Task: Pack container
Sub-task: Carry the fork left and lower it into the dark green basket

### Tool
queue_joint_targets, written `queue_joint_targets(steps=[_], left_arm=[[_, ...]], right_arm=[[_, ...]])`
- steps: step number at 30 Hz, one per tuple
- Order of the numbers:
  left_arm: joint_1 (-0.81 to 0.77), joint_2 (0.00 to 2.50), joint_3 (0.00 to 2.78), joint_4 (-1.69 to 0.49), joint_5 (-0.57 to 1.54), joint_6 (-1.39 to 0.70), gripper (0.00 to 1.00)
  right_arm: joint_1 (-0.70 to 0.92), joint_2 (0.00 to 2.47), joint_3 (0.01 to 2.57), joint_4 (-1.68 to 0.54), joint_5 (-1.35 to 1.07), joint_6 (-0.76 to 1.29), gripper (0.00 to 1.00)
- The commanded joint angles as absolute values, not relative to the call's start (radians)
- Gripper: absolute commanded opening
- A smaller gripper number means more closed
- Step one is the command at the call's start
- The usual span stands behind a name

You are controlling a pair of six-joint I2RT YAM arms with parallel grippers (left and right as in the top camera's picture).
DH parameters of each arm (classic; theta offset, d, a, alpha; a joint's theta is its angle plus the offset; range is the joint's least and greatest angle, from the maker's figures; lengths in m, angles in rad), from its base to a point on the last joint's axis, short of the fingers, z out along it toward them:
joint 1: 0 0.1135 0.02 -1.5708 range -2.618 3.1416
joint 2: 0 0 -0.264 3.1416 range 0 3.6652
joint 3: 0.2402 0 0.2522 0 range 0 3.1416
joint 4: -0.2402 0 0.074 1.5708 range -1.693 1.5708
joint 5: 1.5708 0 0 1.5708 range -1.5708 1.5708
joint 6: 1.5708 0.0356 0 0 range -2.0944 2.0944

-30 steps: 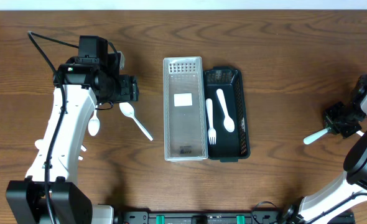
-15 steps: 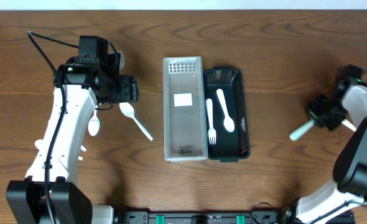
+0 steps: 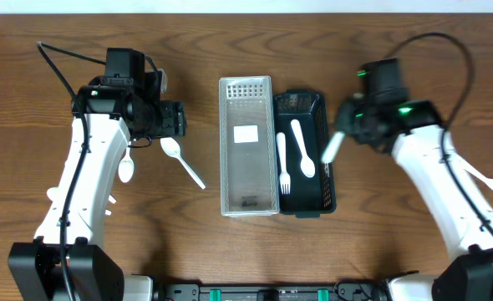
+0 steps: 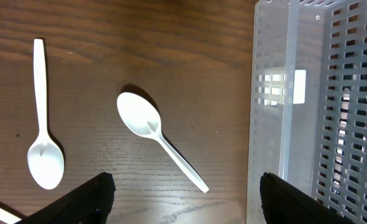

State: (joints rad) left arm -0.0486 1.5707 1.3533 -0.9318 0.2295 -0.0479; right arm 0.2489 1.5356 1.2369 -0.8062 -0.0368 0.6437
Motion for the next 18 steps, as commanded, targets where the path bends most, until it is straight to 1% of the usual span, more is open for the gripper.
queue_joint_targets(steps=[1, 5, 12, 13, 14, 16, 17, 18], left_arm=[[-0.049, 1.552, 1.377, -0.934, 0.220, -0.037, 0.77], [-0.049, 1.552, 1.377, -0.934, 0.220, -0.038, 0.77], [-0.049, 1.552, 1.377, -0.934, 0.220, -0.038, 0.77], [-0.049, 1.552, 1.377, -0.934, 0.220, -0.038, 0.77], [-0.049, 1.552, 1.377, -0.934, 0.220, -0.038, 0.77], [-0.049, 1.552, 1.377, -0.934, 0.220, -0.037, 0.77], [-0.049, 1.552, 1.377, -0.934, 0.220, -0.037, 0.77], [-0.049, 1.552, 1.377, -0.934, 0.220, -0.038, 0.77]], right_arm=[[0.358, 1.552, 1.249, -0.796, -0.025, 0.603, 0.01], [0.441, 1.589, 1.249, -0.794, 0.000, 0.535, 0.01], [0.465, 1.685, 1.248, -0.815, -0.004, 0.471, 0.03], [0.465, 1.701, 1.248, -0.815, -0.004, 0.462, 0.05], [0.465, 1.713, 1.248, -0.815, -0.004, 0.461, 0.11], [0.465, 1.737, 1.248, -0.812, -0.005, 0.447, 0.16], [0.465, 1.743, 1.248, -0.812, -0.005, 0.445, 0.20], [0.465, 1.747, 1.248, -0.811, -0.005, 0.443, 0.28]])
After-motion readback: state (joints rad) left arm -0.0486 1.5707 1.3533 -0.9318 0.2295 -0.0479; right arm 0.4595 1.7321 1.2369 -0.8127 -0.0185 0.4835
